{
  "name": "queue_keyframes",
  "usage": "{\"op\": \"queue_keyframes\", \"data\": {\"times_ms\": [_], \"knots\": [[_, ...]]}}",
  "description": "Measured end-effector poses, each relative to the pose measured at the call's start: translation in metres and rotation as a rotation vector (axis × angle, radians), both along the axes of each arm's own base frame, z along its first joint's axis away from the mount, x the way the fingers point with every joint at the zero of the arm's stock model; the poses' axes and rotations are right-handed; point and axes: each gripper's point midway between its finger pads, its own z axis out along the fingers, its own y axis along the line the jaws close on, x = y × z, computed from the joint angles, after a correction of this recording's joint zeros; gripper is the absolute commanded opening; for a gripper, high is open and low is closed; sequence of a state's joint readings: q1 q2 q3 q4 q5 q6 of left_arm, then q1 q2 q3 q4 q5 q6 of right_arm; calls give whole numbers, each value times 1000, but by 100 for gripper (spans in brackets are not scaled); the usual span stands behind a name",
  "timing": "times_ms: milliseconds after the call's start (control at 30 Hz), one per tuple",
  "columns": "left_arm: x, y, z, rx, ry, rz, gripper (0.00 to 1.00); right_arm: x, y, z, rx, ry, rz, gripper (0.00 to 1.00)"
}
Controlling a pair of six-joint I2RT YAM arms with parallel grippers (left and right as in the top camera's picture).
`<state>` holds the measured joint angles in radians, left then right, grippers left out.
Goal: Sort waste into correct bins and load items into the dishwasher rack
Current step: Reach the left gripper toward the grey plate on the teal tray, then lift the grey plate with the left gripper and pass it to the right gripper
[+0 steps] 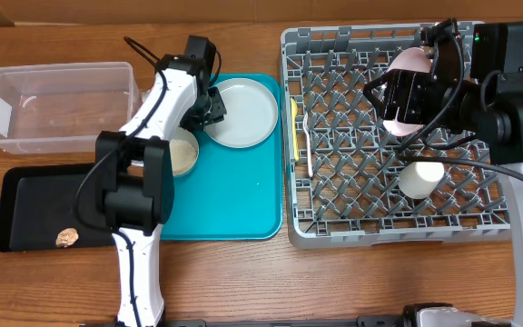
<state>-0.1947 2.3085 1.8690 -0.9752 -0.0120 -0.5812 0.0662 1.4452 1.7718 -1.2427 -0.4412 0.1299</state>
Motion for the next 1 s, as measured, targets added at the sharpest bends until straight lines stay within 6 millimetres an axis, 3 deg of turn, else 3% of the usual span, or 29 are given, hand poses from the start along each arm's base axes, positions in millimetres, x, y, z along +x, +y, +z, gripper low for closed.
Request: {"op": "queue_keyframes", "data": {"times_ms": [67,267,433,600,800,1000], "knots": [[0,0,0,3,2,-3,4,0,0,0,0,0,0,68],[-5,2,1,8,22,-3,4,0,0,0,0,0,-1,68],[-16,7,21,18,85,0,4,0,0,0,0,1,0,68],[-11,26,79,56,78,11,4,0,0,0,-1,1,0,68],[-4,56,165,82,-44,-37,4,-1,3,1,16,1,13,66],[-8,44,250,88,-267,-155,4,7,18,19,104,-63,61,64]]}}
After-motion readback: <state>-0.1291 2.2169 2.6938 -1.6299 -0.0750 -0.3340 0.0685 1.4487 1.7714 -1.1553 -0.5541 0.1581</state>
